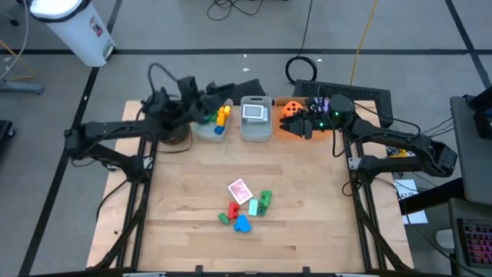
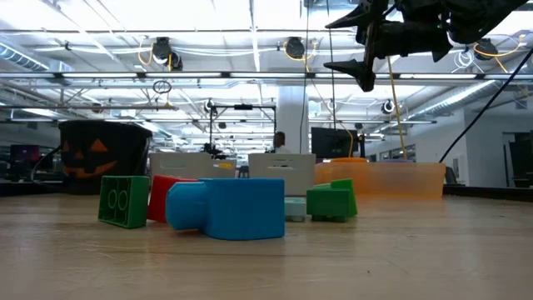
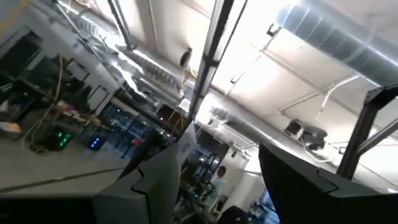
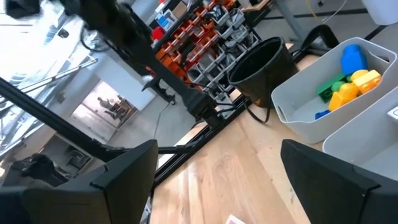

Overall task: Pick & Place Toys
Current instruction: Put the green game piece into the left gray bin

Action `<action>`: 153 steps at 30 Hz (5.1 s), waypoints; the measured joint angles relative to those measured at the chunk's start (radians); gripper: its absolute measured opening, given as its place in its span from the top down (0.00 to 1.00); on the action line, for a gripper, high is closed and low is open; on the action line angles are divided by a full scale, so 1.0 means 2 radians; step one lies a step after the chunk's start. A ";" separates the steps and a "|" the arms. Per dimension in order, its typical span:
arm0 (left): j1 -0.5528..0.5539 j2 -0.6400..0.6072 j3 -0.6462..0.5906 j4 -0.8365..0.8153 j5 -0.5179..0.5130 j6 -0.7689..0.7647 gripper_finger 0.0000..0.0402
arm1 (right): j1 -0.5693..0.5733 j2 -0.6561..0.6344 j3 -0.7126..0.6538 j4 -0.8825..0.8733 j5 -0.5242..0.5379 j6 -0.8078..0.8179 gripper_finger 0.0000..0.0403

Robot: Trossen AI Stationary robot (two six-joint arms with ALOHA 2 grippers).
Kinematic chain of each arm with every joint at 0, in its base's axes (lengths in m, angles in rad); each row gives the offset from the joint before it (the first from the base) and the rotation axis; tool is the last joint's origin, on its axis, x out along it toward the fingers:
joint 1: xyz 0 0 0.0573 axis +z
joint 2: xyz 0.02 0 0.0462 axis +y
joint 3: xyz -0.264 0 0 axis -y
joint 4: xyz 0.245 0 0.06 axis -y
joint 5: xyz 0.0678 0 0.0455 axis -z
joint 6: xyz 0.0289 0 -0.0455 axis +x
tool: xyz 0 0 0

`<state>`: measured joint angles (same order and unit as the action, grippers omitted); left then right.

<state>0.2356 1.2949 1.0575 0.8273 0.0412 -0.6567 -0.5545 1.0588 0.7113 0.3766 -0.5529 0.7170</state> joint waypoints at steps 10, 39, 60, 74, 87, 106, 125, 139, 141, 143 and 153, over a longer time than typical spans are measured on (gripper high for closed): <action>-0.097 -0.106 -0.145 0.014 -0.147 0.043 0.44 | 0.001 0.000 0.000 -0.001 0.000 0.010 0.18; -0.266 -0.221 -0.148 -0.428 -0.191 -0.032 0.44 | 0.311 0.152 0.175 -0.164 0.314 -0.081 0.18; -0.368 -0.150 -0.148 -0.418 -0.222 -0.075 0.44 | 0.399 0.233 0.291 -0.237 0.396 -0.137 0.18; -0.356 -0.150 -0.148 -0.412 -0.227 -0.064 0.44 | 0.399 0.233 0.296 -0.297 0.392 -0.146 0.18; -0.356 -0.150 -0.148 -0.412 -0.231 -0.067 0.44 | 0.405 0.233 0.296 -0.300 0.354 -0.145 0.18; -0.356 -0.150 -0.148 -0.423 -0.240 -0.026 0.44 | 0.456 0.243 0.295 -0.392 0.370 -0.207 0.18; -0.355 -0.150 -0.148 -0.444 -0.243 -0.040 0.44 | 0.422 0.349 0.295 -0.435 0.368 -0.024 0.18; -0.355 -0.150 -0.148 -0.454 -0.244 -0.044 0.44 | 0.420 0.348 0.295 -0.521 0.393 0.285 0.18; -0.355 -0.150 -0.148 -0.454 -0.244 -0.040 0.44 | 0.423 0.348 0.292 -0.523 0.392 0.304 0.18; -0.355 -0.150 -0.148 -0.454 -0.244 -0.037 0.44 | 0.426 0.351 0.283 -0.505 0.390 0.328 0.18; -0.355 -0.150 -0.148 -0.455 -0.245 -0.036 0.44 | 0.427 0.378 0.263 -0.473 0.373 0.355 0.18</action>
<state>-0.4736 0.9943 0.7616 -0.0834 -0.4480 -0.7280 0.2987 1.8142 1.2377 -0.5684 0.1936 1.4276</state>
